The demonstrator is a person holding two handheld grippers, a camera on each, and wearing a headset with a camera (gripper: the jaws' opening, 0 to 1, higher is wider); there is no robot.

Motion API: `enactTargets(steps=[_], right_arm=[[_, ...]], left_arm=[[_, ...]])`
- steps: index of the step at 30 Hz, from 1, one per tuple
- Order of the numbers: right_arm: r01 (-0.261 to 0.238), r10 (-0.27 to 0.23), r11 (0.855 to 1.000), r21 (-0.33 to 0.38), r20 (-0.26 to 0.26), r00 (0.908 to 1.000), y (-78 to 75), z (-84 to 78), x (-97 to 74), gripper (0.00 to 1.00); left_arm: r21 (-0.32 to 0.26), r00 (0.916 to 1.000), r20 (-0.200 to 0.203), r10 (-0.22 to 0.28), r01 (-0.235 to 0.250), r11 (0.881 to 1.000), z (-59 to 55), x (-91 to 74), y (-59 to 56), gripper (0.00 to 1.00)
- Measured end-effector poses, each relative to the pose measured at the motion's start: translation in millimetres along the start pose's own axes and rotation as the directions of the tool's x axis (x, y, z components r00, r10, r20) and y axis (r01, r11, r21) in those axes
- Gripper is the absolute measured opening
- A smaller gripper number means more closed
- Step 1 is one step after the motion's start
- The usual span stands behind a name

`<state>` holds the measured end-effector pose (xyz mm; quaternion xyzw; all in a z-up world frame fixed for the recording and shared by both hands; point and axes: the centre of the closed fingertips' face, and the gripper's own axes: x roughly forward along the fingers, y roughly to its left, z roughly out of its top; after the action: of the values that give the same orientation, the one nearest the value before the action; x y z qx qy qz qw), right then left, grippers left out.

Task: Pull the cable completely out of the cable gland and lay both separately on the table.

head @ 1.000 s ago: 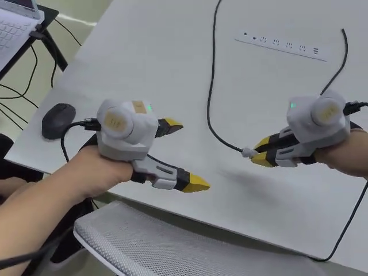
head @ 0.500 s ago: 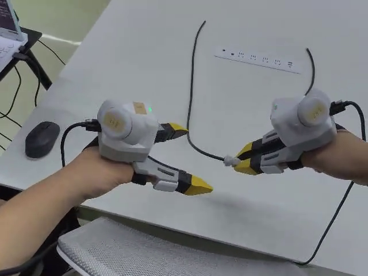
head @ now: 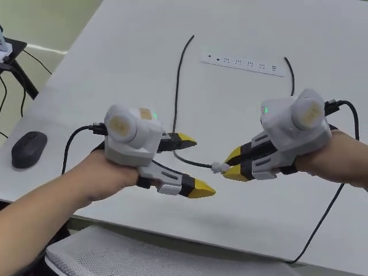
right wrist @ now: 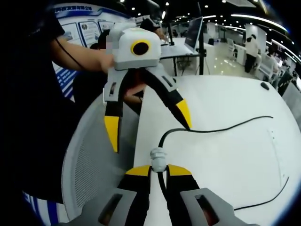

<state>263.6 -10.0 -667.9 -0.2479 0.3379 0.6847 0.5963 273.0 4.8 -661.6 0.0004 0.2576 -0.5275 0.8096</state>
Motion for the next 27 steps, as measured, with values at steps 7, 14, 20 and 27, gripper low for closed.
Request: enactTargets(steps=[7, 14, 20, 27], right_arm=[[-0.01, 0.01, 1.0, -0.014, 0.001, 1.0, 7.5, 2.7, -1.2, 0.07], [-0.015, 0.014, 1.0, -0.027, -0.009, 0.9999, 10.2, -0.6, -2.6, 0.07], [-0.019, 0.019, 0.999, -0.038, -0.002, 0.9998, 11.4, 1.4, -2.7, 0.07], [-0.024, 0.023, 0.997, -0.077, -0.004, 0.9997, 11.5, 0.3, -0.4, 0.07]], left_arm=[[0.023, 0.9985, -0.015, -0.053, 0.054, 0.998, -4.3, 12.7, -7.6, 0.54], [0.046, 0.9973, 0.001, -0.074, 0.074, 0.996, -0.6, 14.5, -13.2, 0.44], [0.044, 0.995, -0.015, -0.098, 0.099, 0.994, -4.1, 14.6, -17.3, 0.33], [0.041, 0.9932, -0.01, -0.116, 0.116, 0.992, -5.1, 15.4, -20.7, 0.27]])
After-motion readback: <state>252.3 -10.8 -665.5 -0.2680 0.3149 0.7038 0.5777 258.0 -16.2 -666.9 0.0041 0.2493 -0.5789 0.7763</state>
